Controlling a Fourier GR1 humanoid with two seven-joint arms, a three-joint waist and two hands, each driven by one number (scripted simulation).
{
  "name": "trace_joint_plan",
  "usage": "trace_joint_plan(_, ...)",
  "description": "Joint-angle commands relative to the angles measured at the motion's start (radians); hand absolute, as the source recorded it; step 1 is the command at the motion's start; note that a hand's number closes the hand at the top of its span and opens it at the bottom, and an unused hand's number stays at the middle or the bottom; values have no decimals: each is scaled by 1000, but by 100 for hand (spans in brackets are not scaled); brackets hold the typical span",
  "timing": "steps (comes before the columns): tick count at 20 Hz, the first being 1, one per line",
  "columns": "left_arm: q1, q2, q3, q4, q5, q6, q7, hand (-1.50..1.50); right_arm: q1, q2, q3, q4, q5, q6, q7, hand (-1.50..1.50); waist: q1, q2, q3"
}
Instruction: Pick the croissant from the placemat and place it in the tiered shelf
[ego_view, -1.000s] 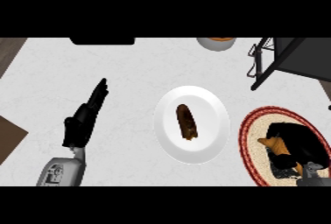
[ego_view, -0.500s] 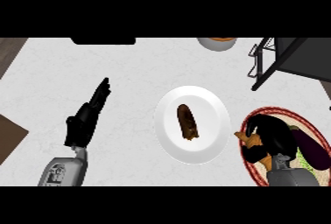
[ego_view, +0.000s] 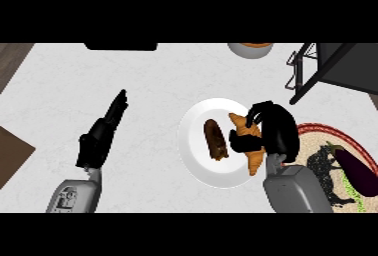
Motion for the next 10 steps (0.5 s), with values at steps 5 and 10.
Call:
trace_joint_plan(5,-17,13,26,17,9,-2,7,0,-134,13,135,-234,84,-106,295,150,-16,-3,-1)
trace_joint_plan(10,-4,30,34,11,22,-25,-7,0,-175,-28,72,-344,234,22,374,150,-24,-4,-1)
